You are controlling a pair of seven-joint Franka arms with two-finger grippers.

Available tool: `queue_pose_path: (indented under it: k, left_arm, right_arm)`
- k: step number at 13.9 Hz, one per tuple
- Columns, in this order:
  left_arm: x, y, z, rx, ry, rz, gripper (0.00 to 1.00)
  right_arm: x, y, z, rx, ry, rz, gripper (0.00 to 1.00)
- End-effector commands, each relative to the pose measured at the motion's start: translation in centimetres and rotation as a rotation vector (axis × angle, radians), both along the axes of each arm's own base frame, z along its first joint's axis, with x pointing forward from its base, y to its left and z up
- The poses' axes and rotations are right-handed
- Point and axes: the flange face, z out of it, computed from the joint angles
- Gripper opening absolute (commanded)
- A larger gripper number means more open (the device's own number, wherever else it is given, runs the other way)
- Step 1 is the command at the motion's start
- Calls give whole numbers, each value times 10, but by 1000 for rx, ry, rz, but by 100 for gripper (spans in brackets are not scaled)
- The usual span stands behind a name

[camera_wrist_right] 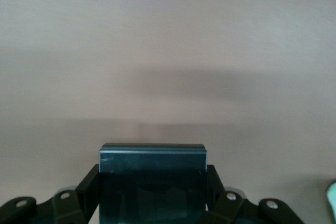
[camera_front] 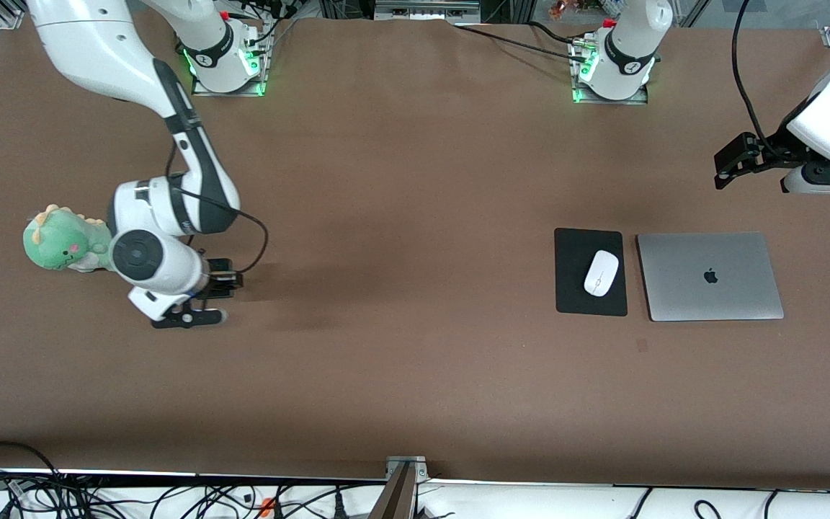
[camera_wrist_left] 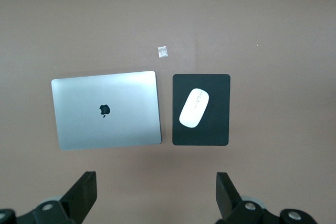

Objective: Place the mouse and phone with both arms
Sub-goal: 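Carry the black phone with the right gripper toward the green plush toy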

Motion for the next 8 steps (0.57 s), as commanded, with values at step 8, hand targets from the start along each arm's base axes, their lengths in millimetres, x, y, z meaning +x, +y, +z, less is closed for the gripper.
queue_pose_path:
  k: [8]
  left_arm:
    - [0,5,-9,37,18,-10,100]
  right_arm:
    - [-88,-154,-47,1,-218,14,21]
